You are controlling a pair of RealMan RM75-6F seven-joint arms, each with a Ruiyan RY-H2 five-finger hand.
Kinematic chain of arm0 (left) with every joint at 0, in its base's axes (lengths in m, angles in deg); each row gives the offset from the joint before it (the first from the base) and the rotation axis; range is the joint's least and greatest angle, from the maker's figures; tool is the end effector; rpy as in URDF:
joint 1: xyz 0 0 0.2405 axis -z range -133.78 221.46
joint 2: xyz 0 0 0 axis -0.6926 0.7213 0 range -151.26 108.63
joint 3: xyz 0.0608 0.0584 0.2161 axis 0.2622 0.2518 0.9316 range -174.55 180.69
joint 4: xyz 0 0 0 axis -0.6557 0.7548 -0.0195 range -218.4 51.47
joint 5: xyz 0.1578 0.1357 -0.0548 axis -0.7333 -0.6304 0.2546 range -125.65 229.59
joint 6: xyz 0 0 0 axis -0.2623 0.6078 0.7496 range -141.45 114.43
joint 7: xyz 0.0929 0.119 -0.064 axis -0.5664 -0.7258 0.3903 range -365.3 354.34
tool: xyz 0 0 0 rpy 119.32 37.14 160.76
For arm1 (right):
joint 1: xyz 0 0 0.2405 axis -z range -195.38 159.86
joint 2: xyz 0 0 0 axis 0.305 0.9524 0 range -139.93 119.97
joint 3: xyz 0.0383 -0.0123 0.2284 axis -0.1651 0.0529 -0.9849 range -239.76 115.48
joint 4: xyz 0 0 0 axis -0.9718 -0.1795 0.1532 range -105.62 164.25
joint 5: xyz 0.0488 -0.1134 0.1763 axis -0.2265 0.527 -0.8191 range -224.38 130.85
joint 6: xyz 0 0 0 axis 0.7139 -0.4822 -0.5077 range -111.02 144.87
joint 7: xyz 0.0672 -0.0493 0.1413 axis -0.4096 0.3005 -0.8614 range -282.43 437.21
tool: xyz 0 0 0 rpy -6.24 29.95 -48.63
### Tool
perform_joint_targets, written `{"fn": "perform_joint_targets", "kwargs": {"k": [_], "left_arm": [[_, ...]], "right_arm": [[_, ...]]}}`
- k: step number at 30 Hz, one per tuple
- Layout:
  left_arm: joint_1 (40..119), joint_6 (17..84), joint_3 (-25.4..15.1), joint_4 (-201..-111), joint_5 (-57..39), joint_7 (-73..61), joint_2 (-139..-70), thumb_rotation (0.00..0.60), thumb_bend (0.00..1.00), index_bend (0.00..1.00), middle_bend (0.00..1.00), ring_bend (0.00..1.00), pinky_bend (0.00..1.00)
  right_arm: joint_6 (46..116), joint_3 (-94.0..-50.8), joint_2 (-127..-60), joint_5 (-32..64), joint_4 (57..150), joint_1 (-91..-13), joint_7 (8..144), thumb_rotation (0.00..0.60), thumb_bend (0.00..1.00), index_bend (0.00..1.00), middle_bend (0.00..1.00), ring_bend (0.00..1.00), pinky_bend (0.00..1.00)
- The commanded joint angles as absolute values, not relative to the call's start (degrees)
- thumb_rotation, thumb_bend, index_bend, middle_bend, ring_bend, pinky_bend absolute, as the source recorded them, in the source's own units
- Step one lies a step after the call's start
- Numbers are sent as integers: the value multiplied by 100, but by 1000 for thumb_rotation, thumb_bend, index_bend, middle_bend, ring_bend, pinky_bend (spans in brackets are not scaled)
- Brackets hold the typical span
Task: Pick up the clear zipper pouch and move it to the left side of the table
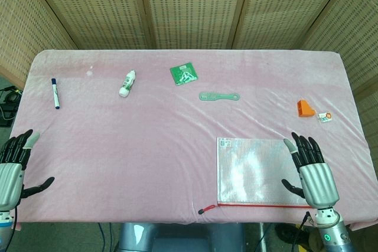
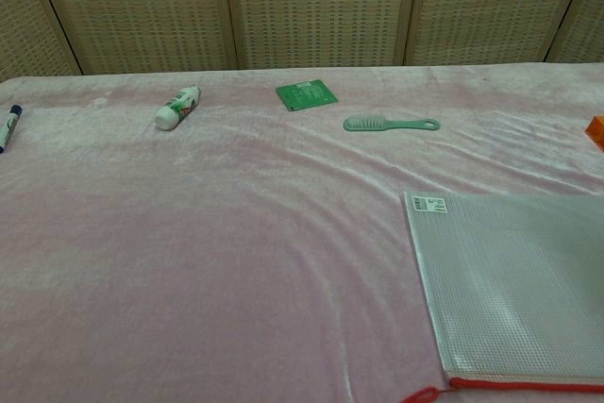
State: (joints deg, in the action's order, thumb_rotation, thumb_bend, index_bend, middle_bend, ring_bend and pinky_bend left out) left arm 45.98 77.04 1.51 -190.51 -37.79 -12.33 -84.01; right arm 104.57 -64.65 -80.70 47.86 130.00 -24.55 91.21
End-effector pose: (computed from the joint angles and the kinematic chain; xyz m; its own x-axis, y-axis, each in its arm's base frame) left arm -0.2363 0.1785 0.1408 0.2924 -0.0467 0.9552 0.9551 -0.0352 -0.2941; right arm -0.2145 -0.1994 0.1026 0.3782 0.0685 0.9232 -0.9027 -0.1939 0.3841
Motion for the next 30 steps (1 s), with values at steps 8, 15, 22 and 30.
{"fn": "perform_joint_targets", "kwargs": {"k": [8,15,22,30], "left_arm": [[4582,7704,131,-19055,-3720,-1193,-8386,600,0,0,0,0,0],[4604,7673,82,-19025,-3647,-1222,-8399,600,0,0,0,0,0],[4664,7558,50,-18998,-3542,-1489,-8508,600,0,0,0,0,0],[4767,7323,-29,-18910,-3243,-1605,-8611,600,0,0,0,0,0]], "right_arm": [[10274,-6467,-8029,4806,13004,-2558,9140,600,0,0,129,129,0],[9279,-6419,-7773,5232,12897,-3291,8570,600,0,4,732,726,670],[7479,-6453,-7508,5165,13358,-4477,7573,600,0,191,934,927,1000],[6074,-6626,-7871,4268,13755,-5222,7874,600,175,409,981,975,1000]]}}
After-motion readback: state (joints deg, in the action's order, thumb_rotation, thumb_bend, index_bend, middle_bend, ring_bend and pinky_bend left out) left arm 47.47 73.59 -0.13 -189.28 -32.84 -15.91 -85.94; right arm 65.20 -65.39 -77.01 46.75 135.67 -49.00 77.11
